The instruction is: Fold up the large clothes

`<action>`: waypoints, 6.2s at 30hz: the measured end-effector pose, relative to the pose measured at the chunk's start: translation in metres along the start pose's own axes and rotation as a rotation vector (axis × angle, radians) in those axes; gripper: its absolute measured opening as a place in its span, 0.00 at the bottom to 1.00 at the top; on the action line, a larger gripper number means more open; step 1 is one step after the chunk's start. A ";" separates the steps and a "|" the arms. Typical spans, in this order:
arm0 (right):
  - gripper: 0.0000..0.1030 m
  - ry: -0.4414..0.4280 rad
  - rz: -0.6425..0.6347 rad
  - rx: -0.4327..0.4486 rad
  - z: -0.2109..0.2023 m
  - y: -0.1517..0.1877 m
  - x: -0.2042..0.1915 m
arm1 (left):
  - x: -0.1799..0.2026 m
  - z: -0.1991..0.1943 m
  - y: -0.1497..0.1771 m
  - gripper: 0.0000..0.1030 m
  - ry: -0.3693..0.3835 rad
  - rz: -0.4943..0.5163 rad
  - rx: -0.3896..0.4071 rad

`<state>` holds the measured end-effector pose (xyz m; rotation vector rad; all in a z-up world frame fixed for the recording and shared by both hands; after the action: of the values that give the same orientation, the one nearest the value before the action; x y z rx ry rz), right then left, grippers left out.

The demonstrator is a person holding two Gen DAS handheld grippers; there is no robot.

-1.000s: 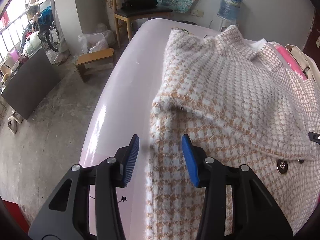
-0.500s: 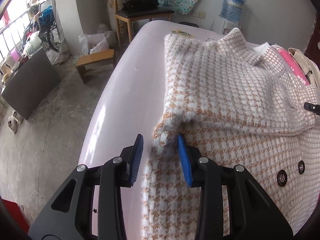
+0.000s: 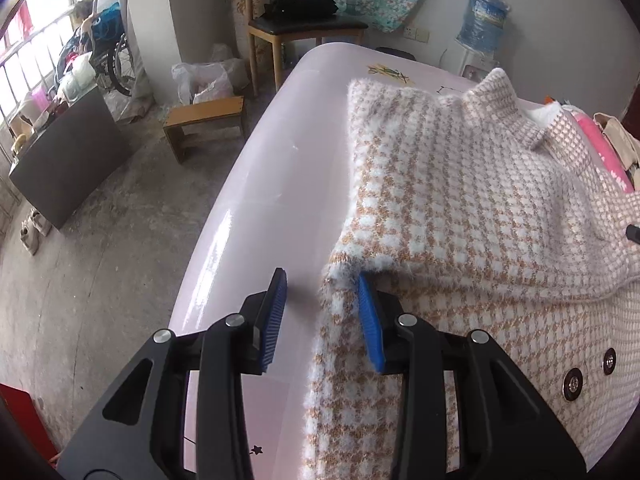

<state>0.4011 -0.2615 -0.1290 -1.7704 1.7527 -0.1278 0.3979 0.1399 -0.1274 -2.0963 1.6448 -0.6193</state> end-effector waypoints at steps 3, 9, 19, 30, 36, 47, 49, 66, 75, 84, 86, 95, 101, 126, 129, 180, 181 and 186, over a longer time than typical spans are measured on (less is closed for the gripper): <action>0.12 0.046 0.005 -0.038 0.017 0.008 0.014 | 0.001 0.000 0.001 0.33 -0.006 -0.003 0.005; 0.23 0.096 0.004 -0.029 0.005 0.004 0.017 | -0.002 -0.021 0.003 0.33 0.048 0.008 0.008; 0.42 0.183 -0.298 0.025 0.000 -0.002 -0.053 | 0.054 -0.055 -0.033 0.49 0.255 0.058 0.055; 0.49 0.283 -0.396 -0.036 0.038 0.000 -0.077 | 0.110 0.032 -0.040 0.68 0.164 0.201 -0.070; 0.68 0.280 -0.391 -0.016 0.062 -0.019 -0.084 | 0.111 0.030 -0.039 0.71 0.165 0.188 -0.064; 0.73 0.266 -0.366 0.020 0.018 0.014 -0.083 | 0.126 -0.008 -0.038 0.80 0.207 0.193 -0.042; 0.73 0.298 -0.366 -0.011 0.020 0.029 -0.074 | 0.133 -0.004 -0.024 0.81 0.201 0.205 -0.073; 0.73 0.365 0.010 0.116 -0.146 0.040 0.074 | 0.137 0.018 0.008 0.92 0.064 0.219 -0.067; 0.70 0.478 0.482 0.248 -0.252 0.048 0.257 | 0.138 0.018 0.008 0.92 0.054 0.220 -0.058; 0.59 0.485 0.734 0.269 -0.247 0.050 0.347 | 0.137 0.019 0.007 0.92 0.048 0.219 -0.055; 0.56 0.498 0.764 0.269 -0.242 0.049 0.359 | 0.138 0.018 0.007 0.92 0.048 0.220 -0.055; 0.50 0.521 0.822 0.279 -0.226 0.046 0.393 | 0.137 0.019 0.006 0.92 0.045 0.219 -0.053; 0.42 0.533 0.837 0.297 -0.225 0.046 0.406 | 0.137 0.018 0.007 0.93 0.045 0.216 -0.039; 0.21 0.614 0.751 0.364 -0.248 0.022 0.390 | 0.136 0.019 0.005 0.93 0.036 0.209 -0.022; 0.20 0.621 0.692 0.400 -0.263 0.010 0.369 | 0.137 0.018 0.007 0.93 0.037 0.210 -0.022; 0.72 -0.033 -0.184 -0.005 -0.048 0.056 -0.138 | 0.076 -0.060 -0.018 0.73 0.462 -0.011 0.013; 0.72 -0.012 -0.150 0.018 -0.057 0.052 -0.118 | 0.083 -0.053 -0.020 0.68 0.463 -0.008 -0.003; 0.70 0.153 0.037 0.110 -0.099 0.053 -0.014 | 0.118 0.006 -0.032 0.49 0.358 0.037 -0.116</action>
<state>0.3057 -0.2794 -0.0712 -1.6866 1.8473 -0.3465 0.4514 0.0325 -0.1032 -2.1213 1.9470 -0.9534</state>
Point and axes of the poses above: each gripper's, at about its wrist camera, not at the fingertips, and z roughly the way its jaws point, x to its right, y to its underside, the point moved 9 cm from there along z, roughly the way its jaws point, and after that the axes turned 5 degrees about -z, right-handed, at the moved point
